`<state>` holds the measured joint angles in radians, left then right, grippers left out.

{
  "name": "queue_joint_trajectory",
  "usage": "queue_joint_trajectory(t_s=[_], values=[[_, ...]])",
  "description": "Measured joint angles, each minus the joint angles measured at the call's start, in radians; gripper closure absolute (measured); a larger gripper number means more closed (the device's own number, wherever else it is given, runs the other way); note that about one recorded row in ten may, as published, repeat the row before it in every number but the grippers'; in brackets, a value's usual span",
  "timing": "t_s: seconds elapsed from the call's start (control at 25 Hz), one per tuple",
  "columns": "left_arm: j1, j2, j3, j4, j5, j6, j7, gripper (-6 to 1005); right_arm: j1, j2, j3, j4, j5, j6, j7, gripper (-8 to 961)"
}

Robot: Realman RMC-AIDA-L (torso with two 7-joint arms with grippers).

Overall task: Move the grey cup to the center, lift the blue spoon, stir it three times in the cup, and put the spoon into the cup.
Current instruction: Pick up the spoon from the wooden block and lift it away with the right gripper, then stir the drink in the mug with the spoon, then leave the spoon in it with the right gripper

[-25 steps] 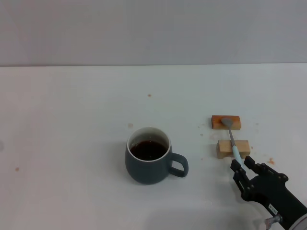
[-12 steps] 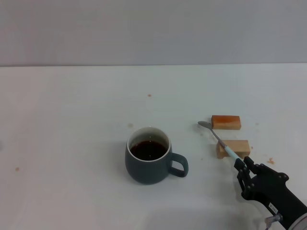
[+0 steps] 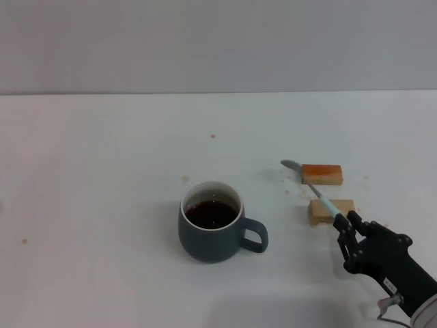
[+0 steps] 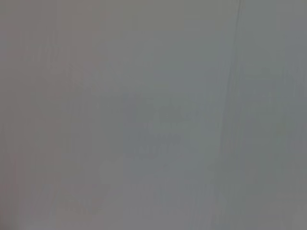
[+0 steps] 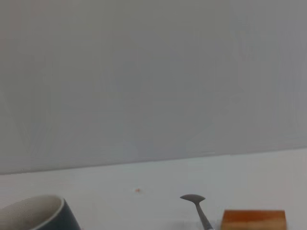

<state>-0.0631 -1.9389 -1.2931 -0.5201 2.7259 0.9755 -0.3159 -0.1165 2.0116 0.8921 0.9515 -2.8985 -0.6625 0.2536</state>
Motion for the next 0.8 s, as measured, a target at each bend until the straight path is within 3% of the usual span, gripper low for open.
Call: queue_joint_trajectory(t_s=[0.16, 0.36, 0.4, 0.44, 0.6, 0.76, 0.8], values=[[-0.003, 0.0, 0.0, 0.002, 0.0, -0.008, 0.0, 1001, -0.01, -0.01, 0.0, 0.052, -0.014, 0.036, -0.008, 797], [-0.003, 0.0, 0.0, 0.002, 0.0, -0.016, 0.0, 1001, -0.055, -0.044, 0.01, 0.225, -0.02, 0.162, -0.067, 795], [-0.003, 0.0, 0.0, 0.002, 0.0, -0.021, 0.0, 1001, -0.075, -0.06, 0.016, 0.305, -0.02, 0.22, -0.088, 795], [-0.003, 0.0, 0.0, 0.002, 0.0, -0.021, 0.0, 1001, -0.075, -0.06, 0.016, 0.305, -0.02, 0.22, -0.088, 795], [-0.004, -0.002, -0.001, 0.01, 0.0, -0.025, 0.0, 1001, -0.115, -0.093, 0.027, 0.519, -0.02, 0.398, -0.142, 794], [-0.007, -0.004, -0.003, 0.018, 0.0, -0.025, 0.0, 1001, -0.117, -0.108, 0.034, 0.625, -0.02, 0.512, -0.153, 793], [-0.007, -0.005, -0.003, 0.019, 0.0, -0.025, 0.0, 1001, -0.112, -0.115, 0.041, 0.693, -0.02, 0.598, -0.153, 793]])
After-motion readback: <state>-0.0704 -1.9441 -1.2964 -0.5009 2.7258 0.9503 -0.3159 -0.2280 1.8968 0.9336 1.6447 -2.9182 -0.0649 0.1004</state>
